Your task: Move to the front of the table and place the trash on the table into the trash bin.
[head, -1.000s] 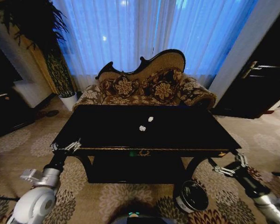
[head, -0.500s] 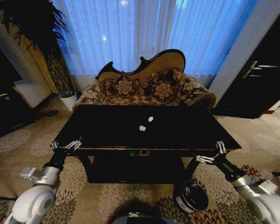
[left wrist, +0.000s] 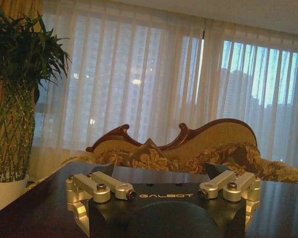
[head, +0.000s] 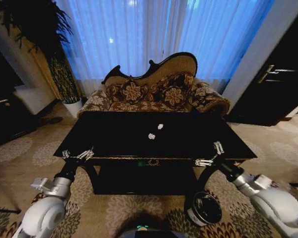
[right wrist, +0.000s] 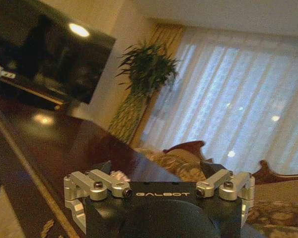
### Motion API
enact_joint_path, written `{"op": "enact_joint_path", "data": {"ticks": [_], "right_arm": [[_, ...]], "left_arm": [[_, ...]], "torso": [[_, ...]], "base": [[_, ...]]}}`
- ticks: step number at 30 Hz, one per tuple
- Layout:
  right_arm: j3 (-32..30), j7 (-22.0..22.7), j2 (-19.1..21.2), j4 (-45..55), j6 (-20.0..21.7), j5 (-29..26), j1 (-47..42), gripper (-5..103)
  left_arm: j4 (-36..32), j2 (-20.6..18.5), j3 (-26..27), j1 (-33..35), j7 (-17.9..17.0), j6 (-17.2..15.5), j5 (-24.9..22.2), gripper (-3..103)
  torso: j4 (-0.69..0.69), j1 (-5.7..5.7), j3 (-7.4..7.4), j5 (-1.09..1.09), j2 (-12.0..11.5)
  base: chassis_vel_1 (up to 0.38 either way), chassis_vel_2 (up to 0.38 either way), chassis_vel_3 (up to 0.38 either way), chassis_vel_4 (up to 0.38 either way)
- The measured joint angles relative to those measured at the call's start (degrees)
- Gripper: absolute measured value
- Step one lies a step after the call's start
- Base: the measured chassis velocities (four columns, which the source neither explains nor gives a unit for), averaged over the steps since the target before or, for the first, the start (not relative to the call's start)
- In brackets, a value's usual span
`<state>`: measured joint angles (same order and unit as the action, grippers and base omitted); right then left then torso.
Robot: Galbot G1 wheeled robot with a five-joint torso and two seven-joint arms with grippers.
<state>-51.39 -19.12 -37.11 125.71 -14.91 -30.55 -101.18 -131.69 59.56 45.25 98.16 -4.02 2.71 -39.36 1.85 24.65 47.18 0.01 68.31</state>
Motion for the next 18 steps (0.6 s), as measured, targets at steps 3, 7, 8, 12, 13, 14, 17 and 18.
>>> {"op": "enact_joint_path", "data": {"ticks": [3, 7, 8, 12, 13, 14, 17, 18], "right_arm": [[3.26, 1.56, 3.98, -1.42, 0.78, -0.38, 2.75, 100], [6.97, 3.53, 6.88, -3.19, 1.79, -1.37, 5.88, 100], [8.67, 4.12, 7.56, -3.86, 2.12, -1.65, 7.44, 100], [14.57, 6.06, 9.57, -6.1, 3.46, -2.7, 13.67, 100], [14.57, 6.06, 9.57, -6.1, 3.46, -2.7, 13.67, 100], [15.59, 6.3, 9.93, -6.39, 3.67, -2.91, 14.72, 100], [19.8, 7.06, 11.16, -7.22, 4.56, -3.75, 18.6, 100], [21.46, 7.32, 11.53, -7.41, 4.89, -3.99, 20.01, 100]], "left_arm": [[-0.67, 0.42, -0.15, 1.06, -0.08, -0.02, 0.87, 100], [-1.16, 0.84, -0.35, 1.83, -0.09, -0.02, 1.54, 100], [-1.3, 0.93, -0.4, 1.98, -0.09, -0.02, 1.69, 100], [-1.86, 1.03, -0.33, 2.48, -0.15, -0.04, 1.82, 100], [-1.86, 1.03, -0.33, 2.48, -0.15, -0.04, 1.82, 100], [-1.99, 1.03, -0.27, 2.62, -0.17, -0.05, 1.82, 100], [-2.55, 1.02, -0.01, 3.36, -0.22, -0.07, 1.85, 100], [-2.79, 1.05, 0.06, 3.66, -0.23, -0.08, 1.87, 100]], "torso": [[0.0, 0.0, 0.0, 0.0, 0.0], [0.01, 0.0, 0.0, -0.02, 0.01], [0.01, 0.0, 0.0, -0.02, 0.0], [0.0, 0.0, 0.01, 0.0, 0.0], [0.0, 0.0, 0.01, 0.0, 0.0], [0.0, 0.0, 0.0, 0.0, 0.0], [0.0, 0.0, 0.0, -0.01, 0.0], [0.0, 0.0, 0.0, -0.01, 0.0]], "base": [[0.0, 0.0, 0.0, 0.0], [0.0, 0.0, 0.0, 0.0], [0.0, 0.0, 0.0, 0.0], [0.0, 0.0, 0.0, 0.0], [0.0, 0.0, 0.0, 0.0], [0.0, 0.0, 0.0, 0.0], [0.0, 0.0, 0.0, 0.0], [0.0, 0.0, 0.0, 0.0]]}}
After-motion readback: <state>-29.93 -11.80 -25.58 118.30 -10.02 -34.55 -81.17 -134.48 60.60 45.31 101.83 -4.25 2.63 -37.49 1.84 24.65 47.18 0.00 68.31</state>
